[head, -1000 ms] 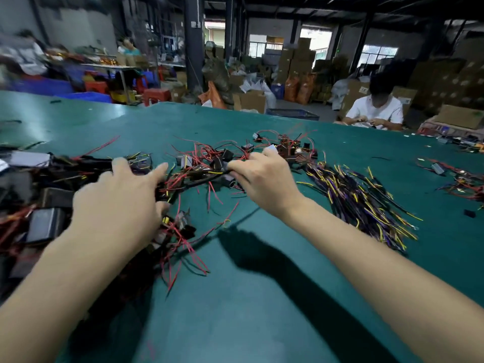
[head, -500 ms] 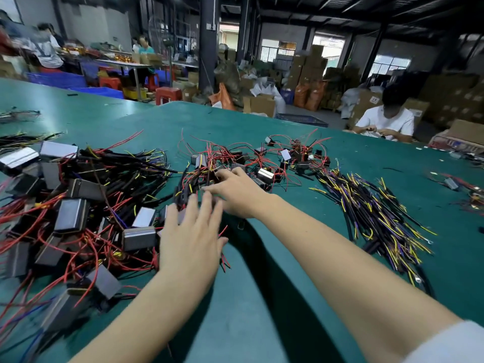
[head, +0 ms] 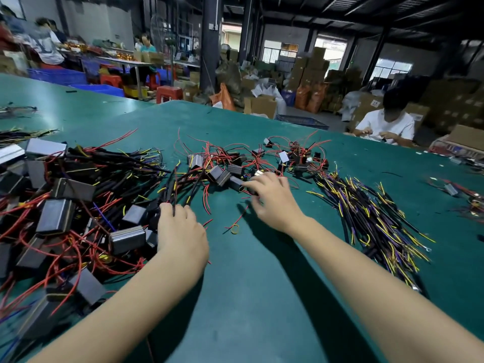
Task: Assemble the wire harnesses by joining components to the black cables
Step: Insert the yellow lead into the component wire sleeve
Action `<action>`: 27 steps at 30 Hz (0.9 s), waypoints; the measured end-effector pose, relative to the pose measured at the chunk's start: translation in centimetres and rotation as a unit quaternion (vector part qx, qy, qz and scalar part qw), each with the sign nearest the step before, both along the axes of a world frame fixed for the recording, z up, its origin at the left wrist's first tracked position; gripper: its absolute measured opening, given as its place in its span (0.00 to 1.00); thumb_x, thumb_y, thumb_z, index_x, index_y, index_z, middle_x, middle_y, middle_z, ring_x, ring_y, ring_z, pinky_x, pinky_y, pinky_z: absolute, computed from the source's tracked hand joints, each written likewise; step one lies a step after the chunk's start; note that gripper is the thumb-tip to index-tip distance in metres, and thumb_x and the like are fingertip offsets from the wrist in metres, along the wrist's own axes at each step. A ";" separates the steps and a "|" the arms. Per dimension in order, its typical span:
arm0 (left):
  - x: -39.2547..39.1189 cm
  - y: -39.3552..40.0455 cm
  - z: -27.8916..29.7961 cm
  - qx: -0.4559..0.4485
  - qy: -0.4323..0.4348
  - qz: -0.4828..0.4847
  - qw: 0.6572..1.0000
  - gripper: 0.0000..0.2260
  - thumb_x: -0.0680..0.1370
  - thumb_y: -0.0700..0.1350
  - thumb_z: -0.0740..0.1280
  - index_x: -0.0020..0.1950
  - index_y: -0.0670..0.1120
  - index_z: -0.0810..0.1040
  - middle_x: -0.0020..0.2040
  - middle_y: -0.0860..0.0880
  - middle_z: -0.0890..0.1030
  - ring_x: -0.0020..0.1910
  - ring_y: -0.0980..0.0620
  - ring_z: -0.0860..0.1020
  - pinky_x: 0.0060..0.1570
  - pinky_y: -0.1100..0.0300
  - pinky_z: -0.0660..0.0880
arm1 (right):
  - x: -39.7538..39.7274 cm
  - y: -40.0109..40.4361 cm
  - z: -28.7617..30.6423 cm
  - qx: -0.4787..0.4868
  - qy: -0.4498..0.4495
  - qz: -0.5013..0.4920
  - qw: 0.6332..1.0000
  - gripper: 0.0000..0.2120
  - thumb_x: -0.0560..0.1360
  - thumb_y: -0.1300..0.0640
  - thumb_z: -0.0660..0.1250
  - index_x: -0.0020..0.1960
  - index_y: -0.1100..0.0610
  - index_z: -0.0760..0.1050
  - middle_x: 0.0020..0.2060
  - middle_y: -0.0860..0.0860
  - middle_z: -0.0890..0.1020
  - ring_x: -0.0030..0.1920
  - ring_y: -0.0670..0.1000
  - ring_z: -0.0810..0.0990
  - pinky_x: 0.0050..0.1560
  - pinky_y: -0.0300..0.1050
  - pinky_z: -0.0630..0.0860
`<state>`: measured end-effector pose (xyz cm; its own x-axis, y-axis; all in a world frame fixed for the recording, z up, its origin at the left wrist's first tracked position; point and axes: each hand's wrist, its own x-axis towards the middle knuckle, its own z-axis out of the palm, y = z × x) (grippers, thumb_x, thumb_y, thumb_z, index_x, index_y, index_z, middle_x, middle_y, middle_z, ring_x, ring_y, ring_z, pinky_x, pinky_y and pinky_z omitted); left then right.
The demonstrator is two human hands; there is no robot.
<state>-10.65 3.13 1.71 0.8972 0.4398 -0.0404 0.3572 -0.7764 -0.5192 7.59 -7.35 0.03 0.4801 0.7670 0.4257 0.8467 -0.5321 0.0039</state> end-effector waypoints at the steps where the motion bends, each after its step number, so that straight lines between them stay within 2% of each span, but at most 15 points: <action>1: 0.4 -0.2 0.4 -0.002 0.007 0.009 1.000 0.20 0.83 0.52 0.49 0.71 0.47 0.67 0.71 0.43 0.65 0.69 0.44 0.64 0.68 0.46 0.56 | 0.7 -1.0 -0.1 0.027 0.035 -0.034 0.998 0.18 0.77 0.59 0.60 0.67 0.51 0.72 0.63 0.49 0.74 0.67 0.52 0.64 0.62 0.45 0.54; 4: 2.3 -2.1 1.3 -0.008 -0.004 0.013 1.000 0.21 0.82 0.53 0.50 0.72 0.46 0.66 0.71 0.41 0.66 0.72 0.39 0.60 0.71 0.38 0.46 | 2.4 -2.9 0.0 0.096 0.138 -0.120 0.978 0.17 0.77 0.59 0.60 0.64 0.52 0.75 0.63 0.52 0.75 0.66 0.54 0.66 0.64 0.46 0.57; 6: 4.1 -4.0 1.3 -0.033 -0.049 -0.027 0.998 0.21 0.82 0.52 0.51 0.73 0.45 0.64 0.72 0.39 0.63 0.74 0.38 0.56 0.71 0.35 0.43 | 3.0 -3.2 0.3 0.136 0.191 -0.143 0.962 0.15 0.78 0.60 0.60 0.63 0.53 0.75 0.62 0.53 0.77 0.60 0.55 0.71 0.67 0.51 0.62; 8: 6.0 -5.8 0.5 -0.108 -0.118 -0.077 0.984 0.20 0.81 0.49 0.53 0.71 0.44 0.65 0.70 0.39 0.64 0.71 0.40 0.59 0.71 0.39 0.50 | 3.1 -3.0 0.9 0.176 0.234 -0.140 0.946 0.14 0.77 0.61 0.60 0.60 0.54 0.77 0.58 0.53 0.79 0.55 0.55 0.75 0.65 0.55 0.67; 11: 8.2 -7.4 -1.6 -0.240 -0.234 -0.106 0.936 0.15 0.78 0.47 0.58 0.65 0.45 0.67 0.65 0.43 0.68 0.66 0.43 0.64 0.63 0.49 0.60 | 3.1 -1.9 2.3 0.205 0.274 -0.113 0.933 0.13 0.77 0.63 0.61 0.57 0.57 0.80 0.53 0.53 0.83 0.56 0.53 0.78 0.61 0.48 0.72; 14: 9.4 -7.0 -3.2 -0.292 -0.299 -0.092 0.904 0.16 0.76 0.45 0.59 0.63 0.46 0.66 0.63 0.45 0.68 0.64 0.44 0.65 0.59 0.53 0.62 | 2.8 0.7 3.8 0.167 0.274 -0.064 0.945 0.13 0.76 0.62 0.62 0.57 0.58 0.80 0.53 0.53 0.83 0.55 0.50 0.79 0.54 0.36 0.70; 17: 9.6 -5.9 -4.3 -0.295 -0.330 -0.081 0.893 0.17 0.75 0.45 0.59 0.64 0.47 0.67 0.62 0.45 0.70 0.62 0.43 0.67 0.57 0.52 0.64 | 2.5 4.6 4.6 0.102 0.263 -0.039 0.959 0.13 0.76 0.61 0.62 0.55 0.58 0.81 0.52 0.54 0.83 0.55 0.52 0.79 0.57 0.42 0.72; 19: 9.6 -5.5 -4.5 -0.292 -0.358 -0.076 0.883 0.16 0.74 0.45 0.62 0.62 0.46 0.71 0.60 0.45 0.73 0.61 0.43 0.70 0.56 0.51 0.65 | 2.5 7.5 4.9 0.085 0.270 -0.057 0.957 0.11 0.76 0.57 0.62 0.51 0.58 0.82 0.46 0.55 0.83 0.51 0.55 0.78 0.57 0.48 0.73; 20: 9.7 -5.5 -4.5 -0.290 -0.372 -0.068 0.879 0.16 0.72 0.45 0.64 0.59 0.46 0.73 0.58 0.45 0.74 0.60 0.43 0.71 0.55 0.51 0.66 | 2.5 8.7 4.9 0.077 0.277 -0.073 0.955 0.11 0.76 0.53 0.64 0.48 0.59 0.82 0.42 0.56 0.81 0.49 0.55 0.77 0.56 0.49 0.72; 22: 10.0 -5.5 -4.8 -0.281 -0.366 -0.054 0.885 0.16 0.73 0.46 0.63 0.61 0.47 0.71 0.59 0.45 0.73 0.63 0.43 0.69 0.61 0.48 0.64 | 2.5 10.6 4.6 0.041 0.298 -0.097 0.949 0.22 0.72 0.40 0.68 0.43 0.61 0.80 0.38 0.55 0.80 0.48 0.56 0.77 0.56 0.50 0.72; 24: 10.4 -5.3 -5.4 -0.291 -0.336 -0.021 0.895 0.18 0.76 0.47 0.58 0.66 0.48 0.66 0.63 0.45 0.68 0.67 0.43 0.63 0.67 0.42 0.54 | 2.2 11.9 4.1 -0.018 0.294 -0.115 0.949 0.28 0.65 0.32 0.71 0.44 0.59 0.77 0.46 0.56 0.81 0.55 0.57 0.76 0.61 0.52 0.70; 26: 10.6 -5.2 -5.6 -0.292 -0.337 0.002 0.895 0.19 0.77 0.46 0.56 0.68 0.49 0.64 0.64 0.45 0.66 0.70 0.44 0.60 0.68 0.39 0.48 | 2.1 12.2 3.7 -0.039 0.264 -0.126 0.955 0.28 0.64 0.33 0.72 0.49 0.56 0.75 0.55 0.55 0.80 0.61 0.58 0.73 0.63 0.54 0.66; 27: 10.6 -5.2 -5.8 -0.293 -0.345 0.008 0.892 0.19 0.77 0.46 0.57 0.68 0.49 0.65 0.65 0.46 0.66 0.70 0.44 0.60 0.68 0.38 0.47 | 2.3 12.0 3.6 -0.029 0.265 -0.123 0.956 0.27 0.64 0.34 0.73 0.48 0.56 0.75 0.54 0.55 0.80 0.60 0.58 0.74 0.62 0.54 0.66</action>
